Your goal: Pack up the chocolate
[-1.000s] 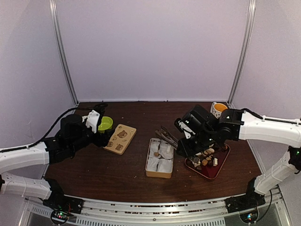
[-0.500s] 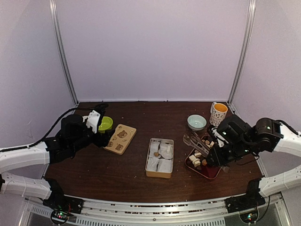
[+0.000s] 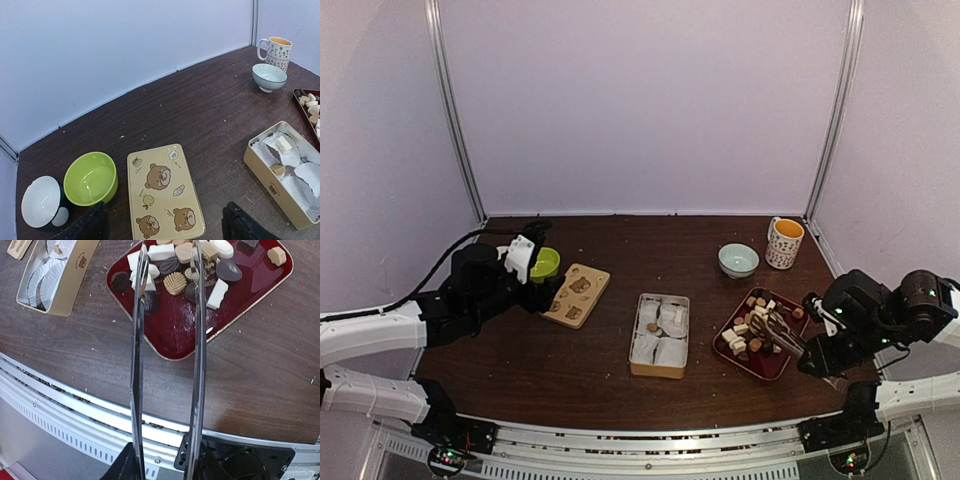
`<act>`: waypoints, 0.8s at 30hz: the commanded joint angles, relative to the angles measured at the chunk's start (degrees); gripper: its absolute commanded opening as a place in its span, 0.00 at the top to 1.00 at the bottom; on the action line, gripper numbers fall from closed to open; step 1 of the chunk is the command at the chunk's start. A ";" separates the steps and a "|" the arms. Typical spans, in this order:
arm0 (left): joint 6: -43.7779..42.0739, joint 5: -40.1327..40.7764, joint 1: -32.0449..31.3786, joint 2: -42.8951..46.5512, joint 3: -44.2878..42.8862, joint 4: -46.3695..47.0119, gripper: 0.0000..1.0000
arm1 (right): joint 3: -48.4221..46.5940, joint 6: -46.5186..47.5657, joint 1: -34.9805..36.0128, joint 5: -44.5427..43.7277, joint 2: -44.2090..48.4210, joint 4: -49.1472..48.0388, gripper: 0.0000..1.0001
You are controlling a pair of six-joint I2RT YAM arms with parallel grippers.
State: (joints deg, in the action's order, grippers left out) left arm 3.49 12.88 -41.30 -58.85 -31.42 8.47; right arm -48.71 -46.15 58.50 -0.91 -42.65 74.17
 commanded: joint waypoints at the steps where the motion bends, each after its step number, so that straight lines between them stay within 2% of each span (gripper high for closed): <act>1: -0.85 0.15 0.17 -0.66 -1.96 0.69 0.21 | 0.97 -1.46 0.17 3.80 2.29 5.95 0.66; 11: -0.85 0.39 0.16 -0.83 -2.15 0.50 0.21 | 0.10 -2.10 0.15 2.85 0.33 8.46 0.67; 24: -0.56 -0.16 0.17 -0.67 -2.07 0.50 0.21 | 0.10 -0.51 0.15 0.26 -8.24 4.16 0.68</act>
State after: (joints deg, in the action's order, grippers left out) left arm 3.46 12.88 -41.30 -59.79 -31.66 8.43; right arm -48.31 -46.94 58.50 1.58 -49.28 80.07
